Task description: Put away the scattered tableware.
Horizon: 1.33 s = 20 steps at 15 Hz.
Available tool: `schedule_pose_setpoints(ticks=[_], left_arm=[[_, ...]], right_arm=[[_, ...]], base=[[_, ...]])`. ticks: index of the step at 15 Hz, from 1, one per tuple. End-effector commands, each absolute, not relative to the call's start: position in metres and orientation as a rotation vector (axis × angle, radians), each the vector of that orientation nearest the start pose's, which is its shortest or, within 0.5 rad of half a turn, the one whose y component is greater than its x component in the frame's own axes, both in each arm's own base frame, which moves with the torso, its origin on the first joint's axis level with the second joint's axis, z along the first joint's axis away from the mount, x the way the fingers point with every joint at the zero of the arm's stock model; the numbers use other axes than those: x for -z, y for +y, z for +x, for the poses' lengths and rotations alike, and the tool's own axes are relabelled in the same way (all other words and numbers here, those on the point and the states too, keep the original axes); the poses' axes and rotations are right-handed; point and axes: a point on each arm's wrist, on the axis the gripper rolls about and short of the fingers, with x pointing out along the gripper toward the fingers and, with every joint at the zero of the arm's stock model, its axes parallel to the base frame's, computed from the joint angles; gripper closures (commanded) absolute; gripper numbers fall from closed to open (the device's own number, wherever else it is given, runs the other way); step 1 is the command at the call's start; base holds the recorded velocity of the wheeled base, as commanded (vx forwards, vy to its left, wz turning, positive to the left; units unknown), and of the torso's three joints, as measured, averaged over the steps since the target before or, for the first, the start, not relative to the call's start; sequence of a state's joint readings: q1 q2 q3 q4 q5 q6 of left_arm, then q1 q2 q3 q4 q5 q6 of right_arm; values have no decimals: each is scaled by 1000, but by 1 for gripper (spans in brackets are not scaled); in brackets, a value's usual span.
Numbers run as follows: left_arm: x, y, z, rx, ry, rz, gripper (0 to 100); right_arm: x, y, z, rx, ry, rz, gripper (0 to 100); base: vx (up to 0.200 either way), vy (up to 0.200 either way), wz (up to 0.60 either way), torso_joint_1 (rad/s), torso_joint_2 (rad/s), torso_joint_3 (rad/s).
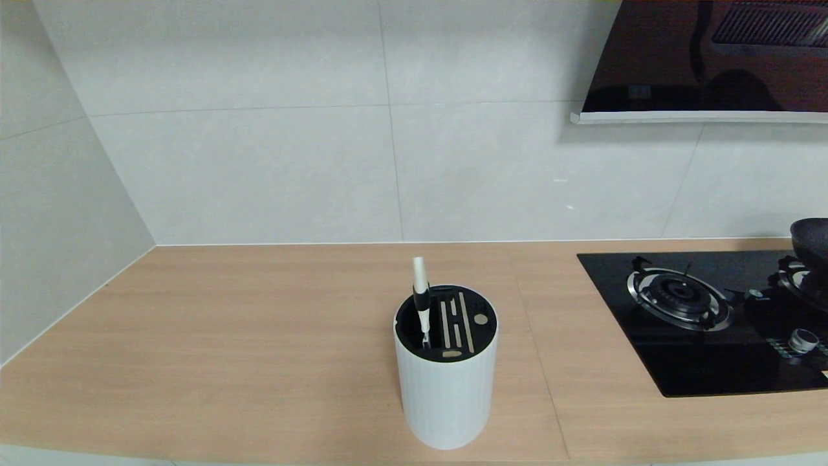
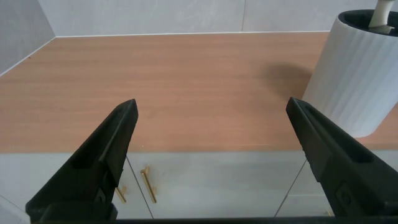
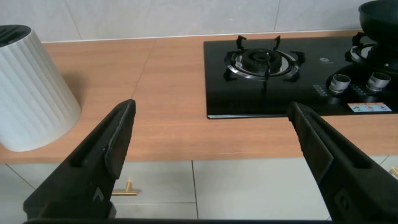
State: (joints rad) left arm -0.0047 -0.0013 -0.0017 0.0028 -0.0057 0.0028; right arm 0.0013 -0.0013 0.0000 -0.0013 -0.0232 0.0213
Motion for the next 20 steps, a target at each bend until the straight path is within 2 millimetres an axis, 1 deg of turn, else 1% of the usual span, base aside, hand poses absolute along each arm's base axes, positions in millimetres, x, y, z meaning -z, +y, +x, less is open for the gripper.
schedule_pose_setpoints(ticks=[1, 20], left_arm=[[-76, 0, -23, 11, 2, 3, 0], [-76, 0, -23, 11, 2, 3, 0]], right_arm=[[-76, -1, -23, 21, -2, 21, 0], [-76, -1, -23, 21, -2, 23, 0]], base=[[0, 0, 0, 0, 0, 0], [0, 0, 0, 0, 0, 0]])
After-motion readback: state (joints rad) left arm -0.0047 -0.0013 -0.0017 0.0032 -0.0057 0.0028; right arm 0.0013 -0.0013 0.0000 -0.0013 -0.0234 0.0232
